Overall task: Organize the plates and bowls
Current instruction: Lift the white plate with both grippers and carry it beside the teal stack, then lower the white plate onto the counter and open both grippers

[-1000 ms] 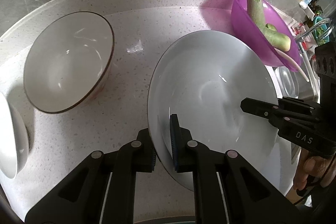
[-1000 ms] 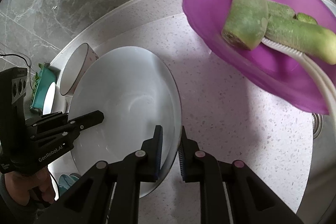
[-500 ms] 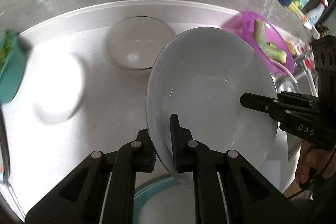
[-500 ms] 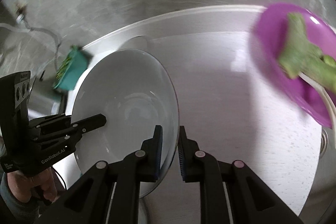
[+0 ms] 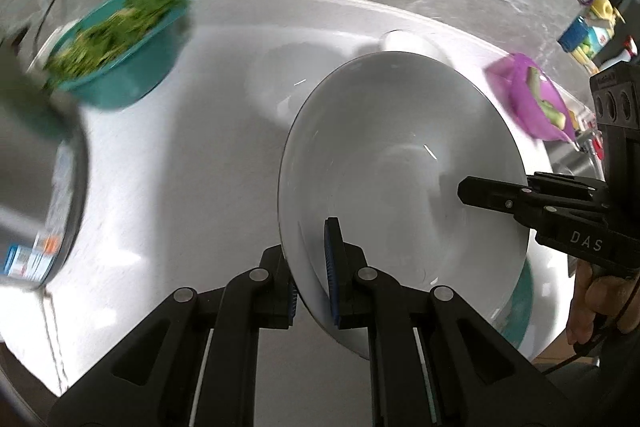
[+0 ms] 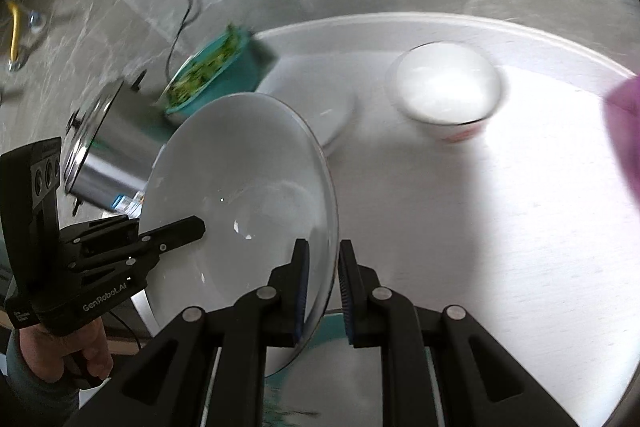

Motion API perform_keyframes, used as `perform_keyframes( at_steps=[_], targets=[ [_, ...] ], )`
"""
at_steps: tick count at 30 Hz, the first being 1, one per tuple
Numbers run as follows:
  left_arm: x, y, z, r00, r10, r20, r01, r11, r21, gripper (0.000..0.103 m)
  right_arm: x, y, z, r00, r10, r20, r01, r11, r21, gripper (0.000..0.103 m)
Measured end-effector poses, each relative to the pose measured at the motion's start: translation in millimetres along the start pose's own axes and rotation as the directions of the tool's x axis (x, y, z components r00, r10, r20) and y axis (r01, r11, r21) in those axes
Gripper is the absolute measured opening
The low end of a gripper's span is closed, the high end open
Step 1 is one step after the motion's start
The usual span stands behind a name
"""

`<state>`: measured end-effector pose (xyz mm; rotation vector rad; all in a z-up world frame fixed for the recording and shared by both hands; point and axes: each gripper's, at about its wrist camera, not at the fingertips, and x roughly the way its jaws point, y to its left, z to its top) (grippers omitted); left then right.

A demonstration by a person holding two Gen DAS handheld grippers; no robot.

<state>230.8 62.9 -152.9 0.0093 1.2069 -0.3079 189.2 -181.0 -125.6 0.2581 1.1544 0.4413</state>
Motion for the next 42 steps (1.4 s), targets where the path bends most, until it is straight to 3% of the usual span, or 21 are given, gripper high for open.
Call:
perform_keyframes(
  at_steps=[8,15,42],
  targets=[
    [6,79,-67,0.998,-0.005,-0.055,0.0,0.995,-0.096,0.01,63,59,-17,0.994,-0.007,-0.109,0.005,1.0,-0.023,0.016],
    [24,117,-95,0.997,-0.013,-0.076,0.004,0.993,-0.118,0.01,93,71,-32,0.986,-0.04,-0.163,0.035,0.999,-0.034,0.016],
    [43,129,-85,0.998,-0.012,-0.068,0.006,0.995,-0.095,0.01,120,70,-37,0.98,-0.064,-0.191,0.06,0.998,-0.024,0.016]
  ],
)
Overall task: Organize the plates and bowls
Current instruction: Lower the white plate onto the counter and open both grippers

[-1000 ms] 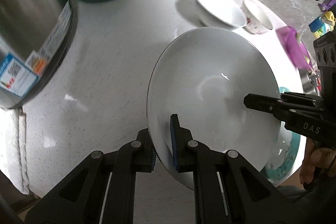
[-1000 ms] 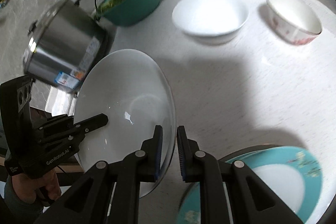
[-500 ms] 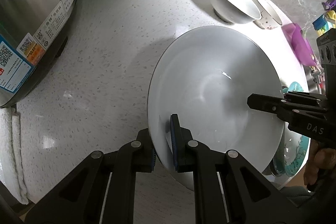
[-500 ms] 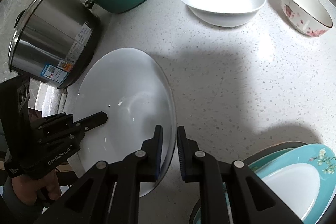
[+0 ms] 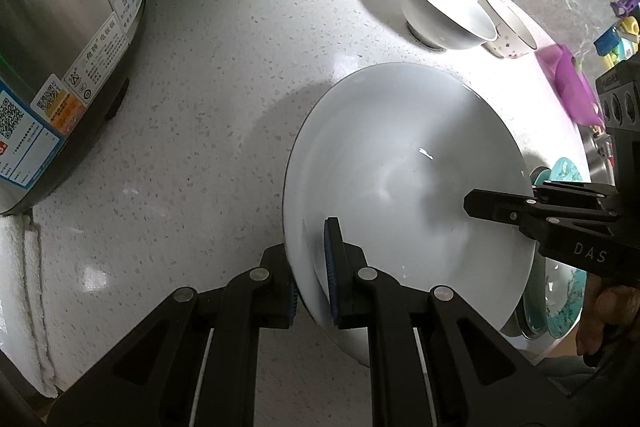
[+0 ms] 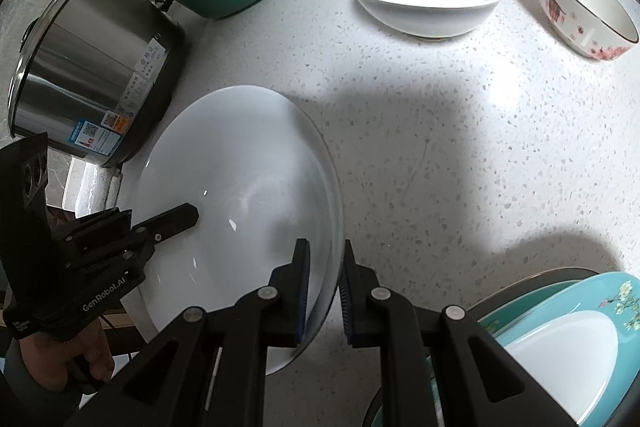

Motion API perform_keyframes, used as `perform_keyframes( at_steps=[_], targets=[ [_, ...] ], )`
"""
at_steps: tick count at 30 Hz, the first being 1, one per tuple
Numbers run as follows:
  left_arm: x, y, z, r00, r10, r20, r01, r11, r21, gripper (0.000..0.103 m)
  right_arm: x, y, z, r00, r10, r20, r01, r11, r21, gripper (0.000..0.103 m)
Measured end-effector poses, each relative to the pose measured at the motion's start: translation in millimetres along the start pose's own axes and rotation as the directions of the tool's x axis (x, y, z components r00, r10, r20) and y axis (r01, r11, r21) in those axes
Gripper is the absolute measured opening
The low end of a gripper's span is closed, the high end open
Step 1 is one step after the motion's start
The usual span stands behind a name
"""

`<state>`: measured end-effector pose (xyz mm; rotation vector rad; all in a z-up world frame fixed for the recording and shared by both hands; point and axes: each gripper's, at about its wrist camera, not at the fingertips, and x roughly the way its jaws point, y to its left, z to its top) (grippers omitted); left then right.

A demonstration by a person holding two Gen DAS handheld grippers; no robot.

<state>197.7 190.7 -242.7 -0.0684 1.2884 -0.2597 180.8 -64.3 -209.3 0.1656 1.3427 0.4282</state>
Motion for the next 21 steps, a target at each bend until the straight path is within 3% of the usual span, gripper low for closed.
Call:
perform_keyframes(
  at_steps=[9,13,15,18,21],
  targets=[
    [-4,-1,-3,1.0,0.009,0.022,-0.009,1.0,-0.02,0.01,-2,1,-2,1.0,0.008,0.018,-0.008,1.0,0.001,0.02],
    [-19,2,-2,0.998,0.008,0.067,-0.004,0.999,-0.052,0.011,-16,1,-1,0.998,0.006,0.062,-0.006,1.0,0.004,0.038],
    [-29,4,1,0.996,0.005,0.086,0.0,0.998,-0.064,0.011,-25,-1,0,0.997,0.006,0.081,-0.007,1.0,0.013,0.041],
    [-46,2,14,0.994,0.011,0.107,-0.002,0.997,-0.078,0.014,-45,-10,4,0.992,0.013,0.122,-0.017,0.999,0.037,0.057],
    [-66,-2,38,0.986,-0.062,0.154,0.074,0.994,-0.075,0.014,-75,-30,14,0.979,0.06,0.193,-0.077,0.994,0.083,0.071]
  ],
)
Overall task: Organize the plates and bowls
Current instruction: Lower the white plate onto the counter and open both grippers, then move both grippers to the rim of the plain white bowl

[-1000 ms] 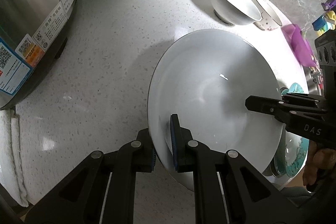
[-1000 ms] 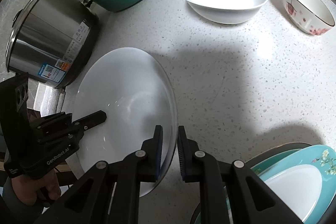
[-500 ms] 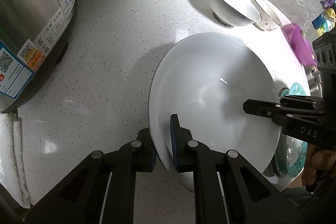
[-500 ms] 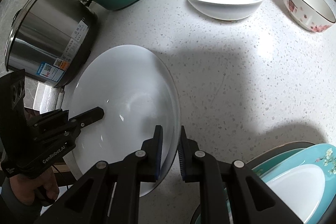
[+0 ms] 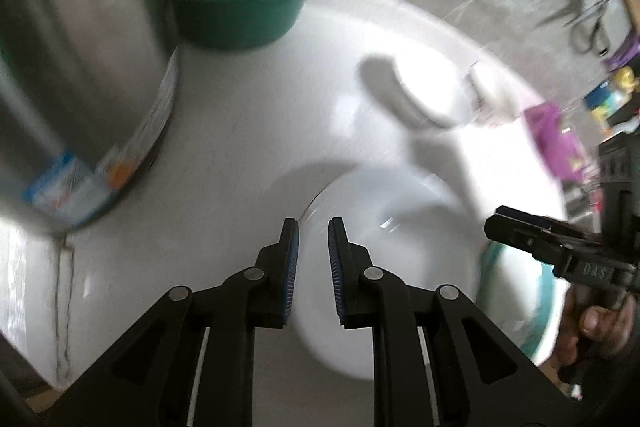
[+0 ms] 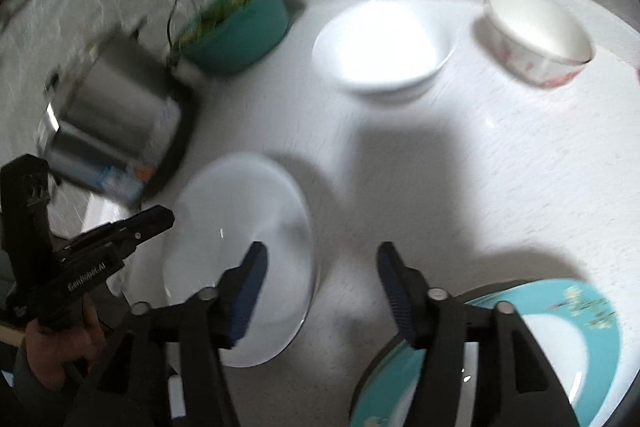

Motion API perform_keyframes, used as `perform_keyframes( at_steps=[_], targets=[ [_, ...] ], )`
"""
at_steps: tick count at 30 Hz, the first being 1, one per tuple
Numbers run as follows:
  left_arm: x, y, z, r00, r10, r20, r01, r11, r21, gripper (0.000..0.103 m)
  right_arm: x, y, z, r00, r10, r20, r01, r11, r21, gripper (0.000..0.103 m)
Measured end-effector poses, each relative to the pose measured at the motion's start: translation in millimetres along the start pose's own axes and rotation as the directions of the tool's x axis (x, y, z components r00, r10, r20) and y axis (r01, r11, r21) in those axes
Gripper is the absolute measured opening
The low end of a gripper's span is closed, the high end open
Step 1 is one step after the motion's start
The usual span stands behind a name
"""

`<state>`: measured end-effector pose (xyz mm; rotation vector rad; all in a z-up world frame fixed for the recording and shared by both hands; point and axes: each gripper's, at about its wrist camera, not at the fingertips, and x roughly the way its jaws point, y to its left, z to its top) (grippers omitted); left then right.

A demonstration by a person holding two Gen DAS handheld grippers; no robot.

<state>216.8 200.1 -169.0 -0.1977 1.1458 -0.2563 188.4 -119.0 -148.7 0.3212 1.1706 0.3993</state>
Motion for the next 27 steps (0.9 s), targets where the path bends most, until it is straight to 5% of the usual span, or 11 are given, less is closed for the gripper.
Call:
perform_keyframes(
  at_steps=[3,5,7,13,20,27],
  targets=[
    [-16,-14,22,0.99,-0.112,0.083,0.107,0.992,0.062,0.018,-35,-22,21,0.993,0.055,0.105,-0.065,0.994,0.086,0.09],
    [-17,-24,39,0.98,-0.166,0.11,0.152,0.98,0.126,0.034,-55,-36,39,0.984,0.068,0.166,-0.087,0.99,0.111,0.103],
    [-9,-29,57,0.982,-0.157,0.102,0.14,0.978,0.157,0.064,-62,-47,54,0.977,0.094,0.194,-0.124,0.981,0.149,0.103],
    [43,-36,124,0.987,-0.159,-0.037,0.163,0.977,0.134,0.065,-52,-72,87,0.973,0.129,0.193,-0.176,0.952,0.249,0.103],
    [111,-57,164,0.984,-0.089,-0.151,0.125,0.961,0.247,0.065,-13,-74,98,0.982,0.136,0.129,-0.169,0.941,0.293,0.103],
    [151,-66,168,0.971,-0.088,-0.224,0.148,0.951,0.27,0.077,19,-83,104,0.998,0.012,0.067,-0.031,0.952,0.303,0.096]
  ],
)
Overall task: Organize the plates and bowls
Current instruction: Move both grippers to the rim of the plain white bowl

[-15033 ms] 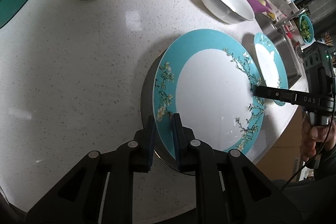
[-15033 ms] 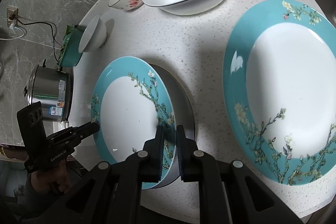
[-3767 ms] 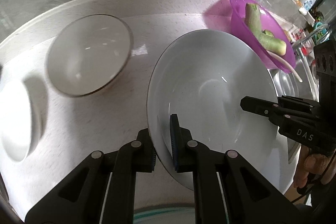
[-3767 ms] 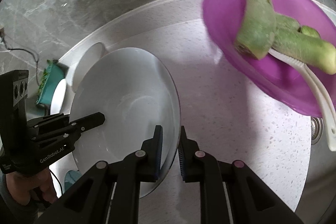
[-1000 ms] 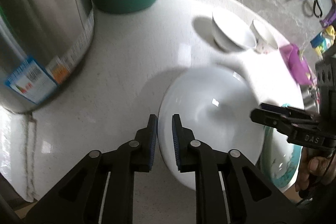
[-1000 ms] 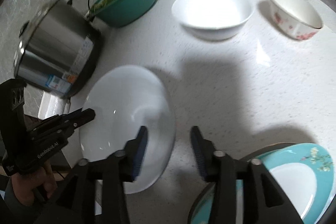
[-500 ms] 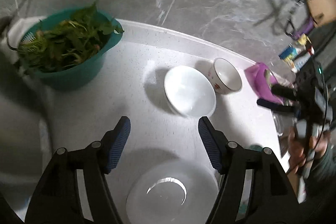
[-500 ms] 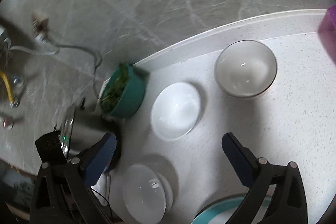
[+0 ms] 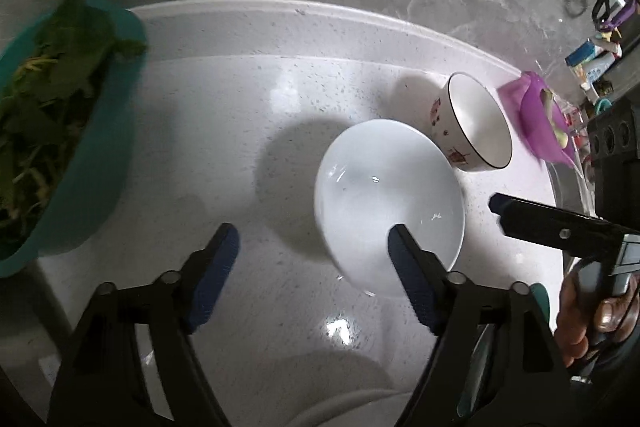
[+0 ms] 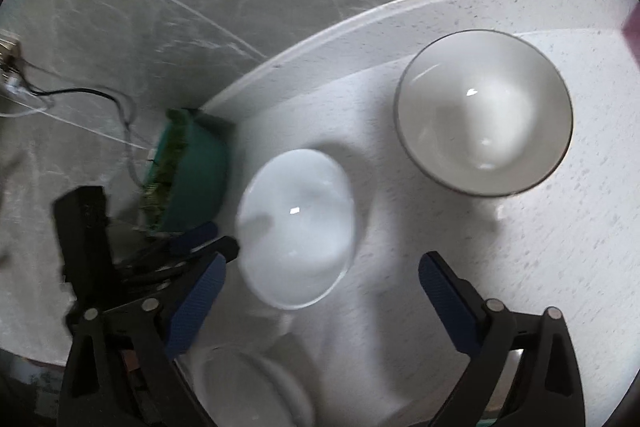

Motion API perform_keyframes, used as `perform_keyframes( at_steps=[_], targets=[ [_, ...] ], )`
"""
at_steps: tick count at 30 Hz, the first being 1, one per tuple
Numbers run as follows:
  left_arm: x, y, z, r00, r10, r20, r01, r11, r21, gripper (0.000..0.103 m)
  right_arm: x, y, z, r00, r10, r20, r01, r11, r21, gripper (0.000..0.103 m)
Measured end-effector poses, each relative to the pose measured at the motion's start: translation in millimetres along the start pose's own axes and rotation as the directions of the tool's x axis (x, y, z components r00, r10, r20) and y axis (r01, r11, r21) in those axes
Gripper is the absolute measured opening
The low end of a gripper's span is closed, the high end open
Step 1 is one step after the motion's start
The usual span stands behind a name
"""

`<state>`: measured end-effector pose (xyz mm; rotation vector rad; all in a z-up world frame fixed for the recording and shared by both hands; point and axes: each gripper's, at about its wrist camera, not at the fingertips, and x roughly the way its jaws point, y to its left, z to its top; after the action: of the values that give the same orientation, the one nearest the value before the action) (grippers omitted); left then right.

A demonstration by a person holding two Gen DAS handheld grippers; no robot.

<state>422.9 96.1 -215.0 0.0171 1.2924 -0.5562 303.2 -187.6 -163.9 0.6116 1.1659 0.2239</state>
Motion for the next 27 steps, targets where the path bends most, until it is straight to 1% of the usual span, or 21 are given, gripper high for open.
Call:
perform_keyframes(
  at_steps=[2,4,6,7,8,9,11,16,21,24,27],
  targets=[
    [11,2,3,1.0,0.006,-0.025,-0.005,1.0,0.003,0.077,7,-3,2,1.0,-0.017,-0.009,0.017,1.0,0.006,0.085],
    [21,0,7,0.999,0.004,-0.037,-0.003,1.0,0.01,0.077,13,-5,5,1.0,-0.019,-0.015,0.019,1.0,0.016,0.085],
    [25,1,8,1.0,0.002,-0.028,-0.001,1.0,0.02,0.077,17,-6,7,1.0,-0.021,-0.01,0.021,1.0,0.018,0.085],
    [26,-1,8,1.0,-0.005,-0.013,0.005,1.0,0.022,0.081,20,-7,8,1.0,-0.02,-0.013,0.02,1.0,0.019,0.085],
    [25,-1,10,1.0,-0.029,0.012,0.028,0.999,0.028,0.088,23,-8,8,1.0,-0.018,-0.015,0.018,1.0,0.024,0.085],
    [26,-1,11,0.999,-0.041,0.021,0.04,0.999,0.037,0.103,25,-10,8,1.0,-0.015,-0.017,0.015,0.999,0.029,0.085],
    [25,-4,13,0.999,-0.037,0.038,0.035,0.998,0.057,0.103,29,-14,7,1.0,-0.014,-0.028,0.015,0.999,0.04,0.085],
    [29,-15,17,1.0,-0.02,0.022,0.018,0.997,0.08,0.103,31,-18,7,0.999,-0.005,-0.033,0.007,0.999,0.048,0.085],
    [36,-12,16,1.0,-0.022,-0.005,0.023,0.997,0.072,0.103,34,-16,7,0.999,0.006,-0.042,-0.004,0.999,0.044,0.085],
    [44,-7,19,0.999,-0.017,-0.049,0.02,0.999,0.044,0.102,33,-21,5,0.999,0.014,-0.043,-0.012,0.999,0.047,0.084],
    [47,-2,22,0.998,-0.024,-0.05,0.026,0.999,0.032,0.102,36,-21,6,0.999,0.028,-0.047,-0.026,0.998,0.05,0.079]
  ],
)
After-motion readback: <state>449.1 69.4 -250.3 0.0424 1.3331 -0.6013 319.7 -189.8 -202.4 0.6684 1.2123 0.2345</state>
